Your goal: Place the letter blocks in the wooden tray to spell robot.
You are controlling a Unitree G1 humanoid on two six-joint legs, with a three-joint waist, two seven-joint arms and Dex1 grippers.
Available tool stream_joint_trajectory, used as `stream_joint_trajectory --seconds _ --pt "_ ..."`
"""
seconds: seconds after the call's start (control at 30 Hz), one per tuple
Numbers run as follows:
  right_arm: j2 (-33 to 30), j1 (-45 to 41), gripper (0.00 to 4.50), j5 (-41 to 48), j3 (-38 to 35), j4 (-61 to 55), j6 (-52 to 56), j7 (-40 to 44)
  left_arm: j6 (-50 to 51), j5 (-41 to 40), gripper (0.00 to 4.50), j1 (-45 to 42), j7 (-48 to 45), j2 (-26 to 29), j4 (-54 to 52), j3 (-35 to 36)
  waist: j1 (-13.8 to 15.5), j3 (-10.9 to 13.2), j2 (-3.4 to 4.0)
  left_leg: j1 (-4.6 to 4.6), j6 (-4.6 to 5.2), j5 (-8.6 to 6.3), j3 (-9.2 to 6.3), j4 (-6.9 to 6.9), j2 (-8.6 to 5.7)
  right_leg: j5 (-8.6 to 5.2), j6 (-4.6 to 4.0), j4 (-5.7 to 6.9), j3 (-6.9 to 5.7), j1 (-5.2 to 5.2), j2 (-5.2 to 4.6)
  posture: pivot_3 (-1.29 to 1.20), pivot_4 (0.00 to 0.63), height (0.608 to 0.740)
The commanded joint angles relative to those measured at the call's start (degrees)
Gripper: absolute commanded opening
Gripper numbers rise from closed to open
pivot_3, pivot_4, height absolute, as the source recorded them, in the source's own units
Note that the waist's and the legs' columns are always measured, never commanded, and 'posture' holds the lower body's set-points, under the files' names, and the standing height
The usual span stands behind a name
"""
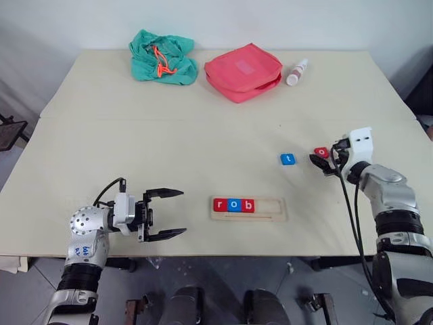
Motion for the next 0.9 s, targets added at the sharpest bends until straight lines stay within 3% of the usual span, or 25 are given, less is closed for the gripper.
stream_joint_trajectory --seconds 0.03,0.3,0.4,0.63,0.9 --pt "0.27 -0.63 4.11 -0.87 0.04 1.77 -1.33 -0.49 0.09 -0.53 4.50 1.05 0.81 0.83 -2.53 1.02 -0.03 0.00 0.00 0.00 0.00 0.00 0.00 0.00 0.00 0.00 0.00 0.00 0.00 0.00 0.00 0.00 0.150 0.740" --pt "1.11 1.11 1.53 -0.17 -1.30 -0.71 -2.43 -2.64 -0.11 -0.42 4.50 0.67 0.82 0.53 -2.10 0.62 0.22 0.00 0.00 0.00 0.00 0.00 -0.02 0.03 -0.01 0.00 0.00 0.01 0.01 0.01 -0.01 0.00 0.150 0.740" --pt "1.48 5.50 1.47 2.04 -3.17 -12.16 1.93 -4.80 -0.18 -0.47 4.50 -0.13 0.09 0.31 -1.23 0.26 0.44 0.00 0.00 -0.01 0.00 0.00 -0.06 0.03 -0.02 0.00 0.00 0.01 0.01 0.01 -0.01 0.00 0.150 0.740" --pt "4.86 26.95 1.47 10.41 -8.77 -57.82 24.96 -12.73 -0.23 -0.51 4.50 -2.35 -2.26 0.25 1.46 -0.11 0.66 0.00 0.02 -0.06 -0.02 -0.01 -0.13 -0.01 -0.01 0.00 0.00 0.04 0.00 -0.04 0.01 0.00 0.150 0.740" --pt "11.24 42.24 1.47 15.82 -11.99 -80.23 38.44 -19.50 0.05 -0.37 4.50 -5.34 -4.64 -0.18 4.56 -0.57 0.68 0.00 0.01 -0.01 -0.02 -0.01 -0.11 -0.02 -0.02 0.00 0.00 0.04 0.12 -0.04 0.04 0.00 0.150 0.740"
